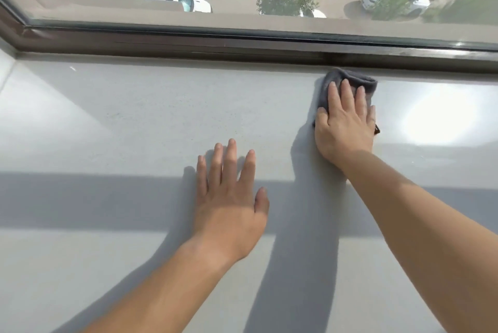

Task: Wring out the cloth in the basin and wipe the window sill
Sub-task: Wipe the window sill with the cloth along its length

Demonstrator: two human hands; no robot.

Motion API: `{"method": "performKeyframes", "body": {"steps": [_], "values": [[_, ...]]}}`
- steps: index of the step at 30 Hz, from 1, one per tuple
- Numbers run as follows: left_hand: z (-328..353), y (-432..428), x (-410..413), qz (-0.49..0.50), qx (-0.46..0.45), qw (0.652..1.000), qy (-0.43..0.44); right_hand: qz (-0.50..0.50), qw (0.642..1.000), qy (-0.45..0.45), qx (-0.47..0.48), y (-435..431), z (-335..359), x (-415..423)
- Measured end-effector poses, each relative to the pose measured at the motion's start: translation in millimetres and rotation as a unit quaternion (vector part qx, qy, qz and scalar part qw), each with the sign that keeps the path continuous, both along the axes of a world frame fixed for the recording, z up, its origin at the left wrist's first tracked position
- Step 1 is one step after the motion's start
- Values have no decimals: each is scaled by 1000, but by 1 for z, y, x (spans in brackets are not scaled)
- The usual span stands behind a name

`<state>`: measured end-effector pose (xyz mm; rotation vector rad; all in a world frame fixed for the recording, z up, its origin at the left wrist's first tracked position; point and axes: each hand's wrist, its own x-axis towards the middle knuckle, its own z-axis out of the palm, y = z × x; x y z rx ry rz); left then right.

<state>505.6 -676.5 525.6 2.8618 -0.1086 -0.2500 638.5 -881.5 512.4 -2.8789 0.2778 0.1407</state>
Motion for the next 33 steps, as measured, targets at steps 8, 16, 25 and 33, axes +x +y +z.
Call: {"method": "performKeyframes", "body": {"steps": [8, 16, 25, 33], "values": [[-15, -16, -4, 12, 67, 998, 17, 165, 986, 4, -12, -35, 1, -23], [-17, -18, -6, 26, 55, 998, -2, 226, 974, -36, 0, 5, -3, -85], [-16, -15, -6, 27, 34, 999, 3, 118, 993, -26, 8, -26, -6, -60], [-21, -13, -8, 51, -40, 997, -46, 307, 951, -33, -12, -21, -5, -157]]}}
